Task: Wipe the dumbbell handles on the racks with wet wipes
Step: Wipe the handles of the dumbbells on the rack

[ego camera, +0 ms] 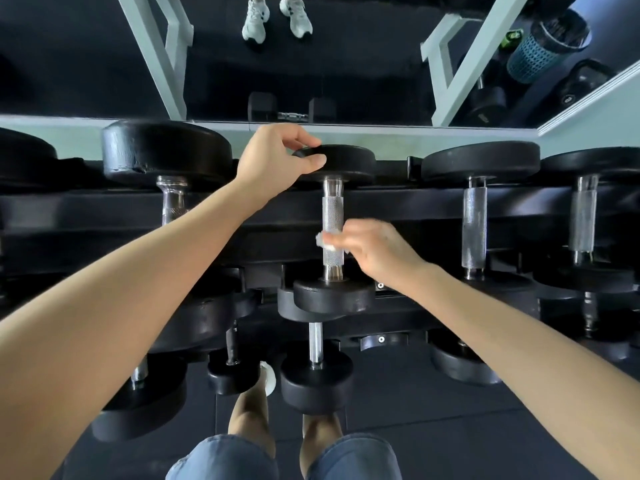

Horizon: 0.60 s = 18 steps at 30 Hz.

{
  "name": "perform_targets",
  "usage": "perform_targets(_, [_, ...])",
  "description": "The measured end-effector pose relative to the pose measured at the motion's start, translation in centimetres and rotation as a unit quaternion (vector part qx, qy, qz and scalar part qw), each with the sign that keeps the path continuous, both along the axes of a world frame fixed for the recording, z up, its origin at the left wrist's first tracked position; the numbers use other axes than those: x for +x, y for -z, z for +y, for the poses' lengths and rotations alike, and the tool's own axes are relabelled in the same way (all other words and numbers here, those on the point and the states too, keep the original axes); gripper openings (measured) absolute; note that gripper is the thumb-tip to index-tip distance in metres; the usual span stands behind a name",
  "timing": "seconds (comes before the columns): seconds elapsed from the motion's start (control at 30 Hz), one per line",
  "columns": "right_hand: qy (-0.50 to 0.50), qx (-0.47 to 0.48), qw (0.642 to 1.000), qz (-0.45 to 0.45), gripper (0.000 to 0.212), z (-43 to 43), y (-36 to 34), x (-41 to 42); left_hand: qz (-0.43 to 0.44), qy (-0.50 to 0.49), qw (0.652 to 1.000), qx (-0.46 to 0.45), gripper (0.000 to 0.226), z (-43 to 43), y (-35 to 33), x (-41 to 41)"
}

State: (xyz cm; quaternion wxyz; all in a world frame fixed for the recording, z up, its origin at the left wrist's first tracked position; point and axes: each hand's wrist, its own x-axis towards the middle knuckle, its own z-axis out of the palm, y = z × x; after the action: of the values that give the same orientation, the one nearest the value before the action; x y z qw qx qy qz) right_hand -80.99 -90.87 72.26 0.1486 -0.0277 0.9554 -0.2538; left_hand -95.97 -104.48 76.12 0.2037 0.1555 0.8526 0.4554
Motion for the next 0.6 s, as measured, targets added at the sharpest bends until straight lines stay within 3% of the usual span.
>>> perform_targets(0.13, [-0.133,-0.032,0.988,-0.077,0.047,0.6,0.0,1.2,-0.005,0.004,1.000,-0.005,0.020,0.0,-0.1,-0.1])
perform_targets(0.23, [-0.192,0.012,0.976,-0.103,0.046,1.2,-1.2,-1.6,0.000,0.006,1.000,-0.003,0.020,0.0,-0.3,-0.1])
perform_targets(0.33, [-0.122,0.002,0.990,-0.064,0.046,1.2,-0.7,-0.9,0.005,0.009,1.000,-0.002,0.022,0.0,-0.2,-0.1])
perform_targets(0.4, [-0.066,-0.056,0.991,-0.098,0.035,0.8,0.0,0.6,0.004,0.009,1.000,-0.002,0.021,0.0,-0.3,-0.1])
perform_targets(0.5, [0.025,-0.143,0.977,-0.157,0.026,0.7,-0.4,1.0,0.000,0.011,1.000,-0.007,0.022,0.0,-0.3,0.0])
perform_targets(0.6, [0.151,-0.202,0.961,-0.115,0.025,0.5,-1.5,0.6,-0.002,0.013,1.000,-0.010,0.020,0.0,-0.4,0.0])
